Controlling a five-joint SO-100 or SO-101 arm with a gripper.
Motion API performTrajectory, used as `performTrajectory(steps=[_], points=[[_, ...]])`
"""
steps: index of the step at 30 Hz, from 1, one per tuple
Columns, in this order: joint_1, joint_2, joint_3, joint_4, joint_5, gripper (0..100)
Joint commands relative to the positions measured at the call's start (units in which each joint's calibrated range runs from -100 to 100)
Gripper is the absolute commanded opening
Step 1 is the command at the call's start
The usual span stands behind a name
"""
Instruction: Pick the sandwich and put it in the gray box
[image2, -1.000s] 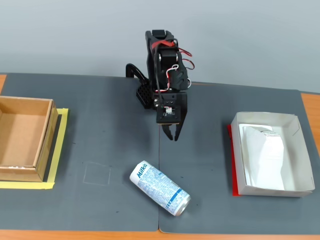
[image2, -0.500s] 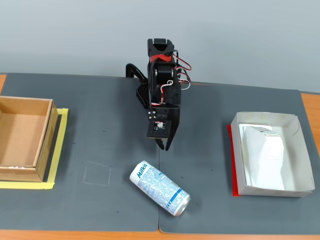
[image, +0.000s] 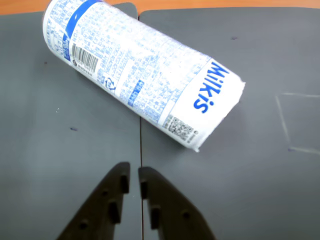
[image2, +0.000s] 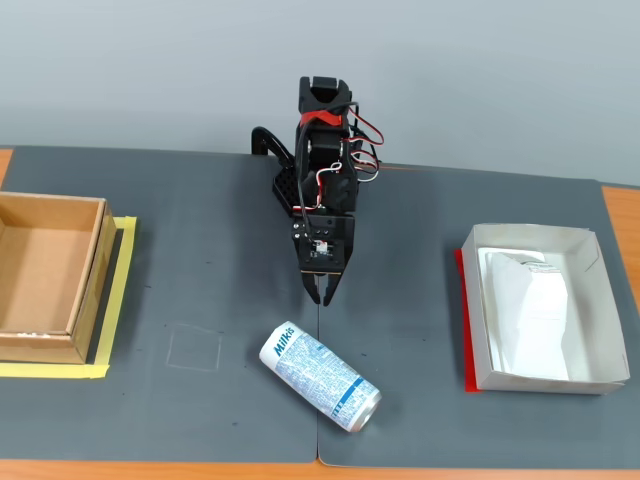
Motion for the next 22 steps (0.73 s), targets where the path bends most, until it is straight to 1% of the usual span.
performTrajectory(steps=[1,22], points=[[0.3,-0.7,0.4,2.9,0.4,2],[0.4,-0.5,0.3,2.7,0.3,2]])
